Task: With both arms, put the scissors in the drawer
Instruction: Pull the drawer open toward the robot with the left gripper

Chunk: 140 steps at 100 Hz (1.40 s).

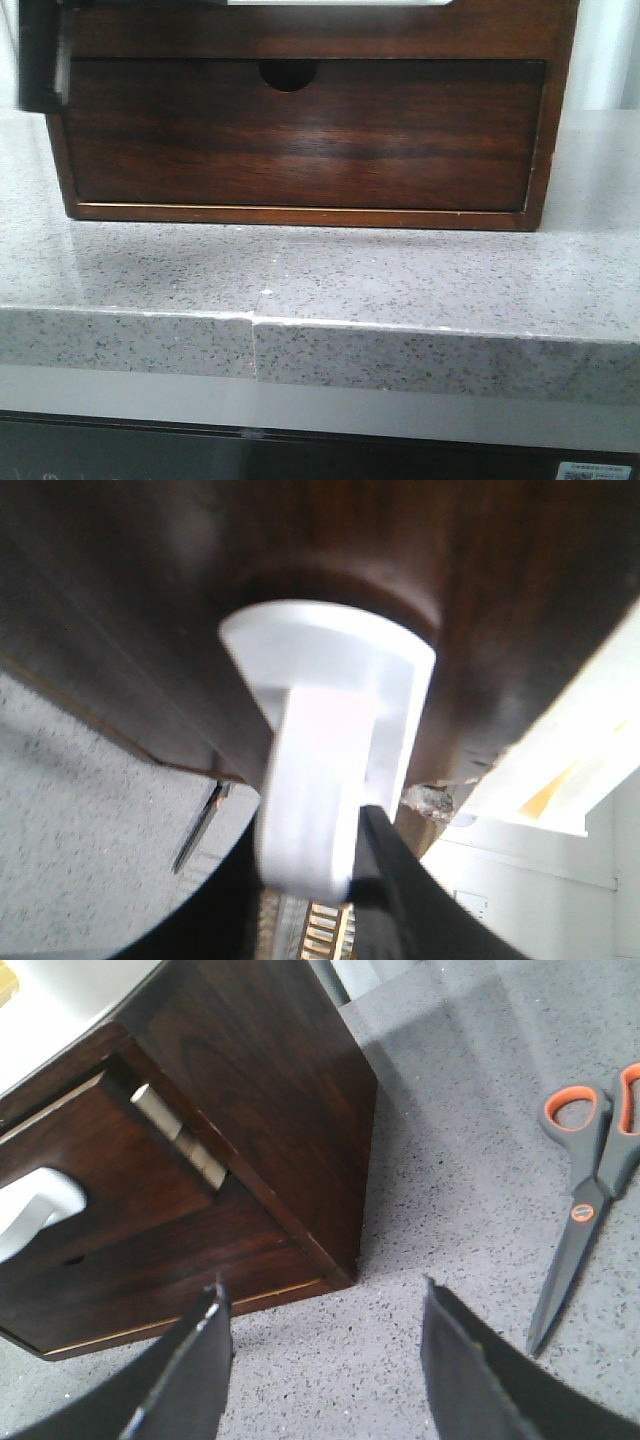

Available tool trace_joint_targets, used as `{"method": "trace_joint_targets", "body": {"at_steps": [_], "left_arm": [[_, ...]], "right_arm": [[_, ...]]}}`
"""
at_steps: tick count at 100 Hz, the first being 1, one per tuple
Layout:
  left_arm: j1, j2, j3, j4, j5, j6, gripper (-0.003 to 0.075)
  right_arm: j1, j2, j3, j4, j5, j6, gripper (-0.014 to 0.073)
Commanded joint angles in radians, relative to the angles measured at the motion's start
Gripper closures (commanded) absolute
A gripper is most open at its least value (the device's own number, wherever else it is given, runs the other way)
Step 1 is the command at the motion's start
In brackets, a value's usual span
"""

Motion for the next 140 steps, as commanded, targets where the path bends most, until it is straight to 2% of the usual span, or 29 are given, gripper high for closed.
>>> {"method": "trace_joint_targets", "body": {"at_steps": [1,57,82,90,108,118,124,140], "left_arm": [[-0.026,-0.089,0.002,-0.017,0.023,0.089,0.074],[-0.035,-0.375,0.189,-0.017,-0.002,0.014,0.074],[-0.035,-0.403,0.195,-0.017,0.016,0.014,0.0734],[-0.035,-0.403,0.195,-0.017,0.016,0.014,0.0668],[-0.035,-0.413,0.195,-0.017,0.014,0.014,0.0367],[-0.035,-0.431,0.195,-0.01,0.009,0.014,0.0262],[-0.035,-0.444,0.195,0.001,0.0,0.014,0.0239],[-0.035,-0.5,0.195,0.029,-0.017,0.032,0.0237]], "right_arm": [[-0.004,0.018,-0.034,-0.002,-0.059,-0.01,0.0219],[-0.004,0.018,-0.034,-0.025,-0.055,-0.01,0.0219],[-0.004,0.018,-0.034,-0.027,-0.061,-0.01,0.0219],[-0.004,0.018,-0.034,-0.027,-0.061,-0.01,0.0219],[-0.004,0.018,-0.034,-0.027,-0.055,-0.01,0.0219],[-0.004,0.018,-0.034,-0.027,-0.041,-0.01,0.0219],[-0.004,0.018,-0.034,-0.027,-0.036,-0.01,0.0219],[-0.004,0.018,-0.034,-0.027,-0.036,-0.01,0.0219]]}}
